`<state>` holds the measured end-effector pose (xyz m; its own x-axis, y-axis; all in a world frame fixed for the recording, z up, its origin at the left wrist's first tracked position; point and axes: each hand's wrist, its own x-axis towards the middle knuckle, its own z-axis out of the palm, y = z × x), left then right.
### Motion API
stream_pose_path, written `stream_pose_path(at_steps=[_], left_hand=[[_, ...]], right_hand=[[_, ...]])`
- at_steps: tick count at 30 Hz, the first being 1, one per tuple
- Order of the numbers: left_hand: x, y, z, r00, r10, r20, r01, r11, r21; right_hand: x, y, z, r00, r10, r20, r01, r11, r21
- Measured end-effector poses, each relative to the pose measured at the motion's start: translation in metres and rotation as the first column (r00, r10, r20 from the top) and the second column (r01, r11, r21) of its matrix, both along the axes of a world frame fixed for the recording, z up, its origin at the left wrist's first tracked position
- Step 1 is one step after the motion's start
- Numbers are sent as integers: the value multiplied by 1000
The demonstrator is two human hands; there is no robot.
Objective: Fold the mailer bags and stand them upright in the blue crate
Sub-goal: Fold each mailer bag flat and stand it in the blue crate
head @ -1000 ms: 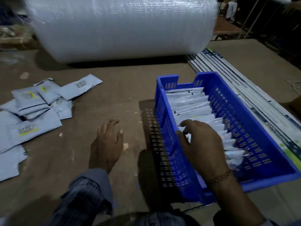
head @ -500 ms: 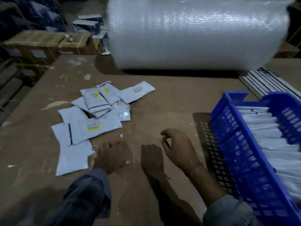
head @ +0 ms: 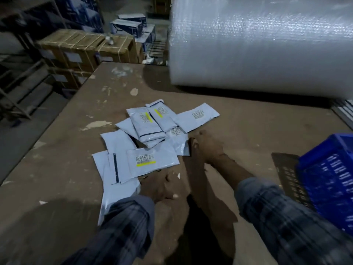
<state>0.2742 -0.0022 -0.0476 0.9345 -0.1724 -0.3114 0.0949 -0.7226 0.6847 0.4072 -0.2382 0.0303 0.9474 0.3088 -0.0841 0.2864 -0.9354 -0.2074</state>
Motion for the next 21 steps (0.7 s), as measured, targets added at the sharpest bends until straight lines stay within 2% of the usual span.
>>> stream_pose_path(at_steps=[2, 4, 6, 8, 12, 14, 16, 19, 21], left_hand=[[-4, -5, 20, 1000, 0, 18, 0, 1000, -26], [-5, -9, 30, 999, -9, 38, 8, 1000, 12], [-9, -12, 36, 999, 1, 53, -5, 998, 67], [-10, -12, 29, 998, 15, 56, -19, 996, 82], [-17, -13, 29, 996, 85, 34, -86, 996, 12], [-23, -13, 32, 991, 129, 46, -128, 991, -30], [-32, -12, 35, 985, 158, 62, -154, 986, -68], [-44, -19, 28, 973, 224, 63, -215, 969, -123], [-53, -31, 35, 958, 266, 105, -261, 964, -56]], right_hand=[[30, 5, -15, 994, 96, 51, -85, 979, -188], [47, 11, -23, 980, 193, 48, -161, 911, -379], [56, 14, -28, 958, 279, 72, -217, 863, -457], [54, 18, -20, 949, 291, 122, -214, 877, -430], [23, 9, -1, 846, 278, 454, -140, 939, -314], [-15, -1, 2, 812, 220, 541, -104, 966, -238], [-69, -14, -8, 837, 138, 529, -62, 985, -159], [-162, -32, -33, 907, 55, 418, -4, 993, -121], [-217, -32, -42, 936, 3, 352, 13, 999, -42]])
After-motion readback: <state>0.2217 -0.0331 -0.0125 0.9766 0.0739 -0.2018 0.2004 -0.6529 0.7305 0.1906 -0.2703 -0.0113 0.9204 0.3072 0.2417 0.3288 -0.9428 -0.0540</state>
